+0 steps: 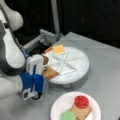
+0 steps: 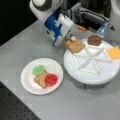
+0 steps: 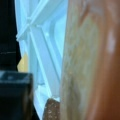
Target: Ingredient selection for cheeseburger or sandwich
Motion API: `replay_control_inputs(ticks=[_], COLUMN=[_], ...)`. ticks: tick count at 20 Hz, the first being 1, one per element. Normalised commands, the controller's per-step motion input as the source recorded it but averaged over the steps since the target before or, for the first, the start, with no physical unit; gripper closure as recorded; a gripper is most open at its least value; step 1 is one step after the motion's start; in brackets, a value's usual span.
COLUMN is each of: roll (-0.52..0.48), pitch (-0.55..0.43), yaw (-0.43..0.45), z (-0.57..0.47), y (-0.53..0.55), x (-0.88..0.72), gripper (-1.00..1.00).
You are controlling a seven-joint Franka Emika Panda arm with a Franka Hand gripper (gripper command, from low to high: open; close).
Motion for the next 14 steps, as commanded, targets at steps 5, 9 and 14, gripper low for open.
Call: replay_control_inputs(ticks=[5,9,14], roll=[0.148,0.144,0.120], pitch=[-0.115,-0.101,-0.068], yaw=[0.018,0.020,0.009], z=[-0.11,-0.09,-0.02], y=[-0.10,-0.09,-0.10], x=[0.17,0.16,0.12], gripper=[1.00,1.00,1.00])
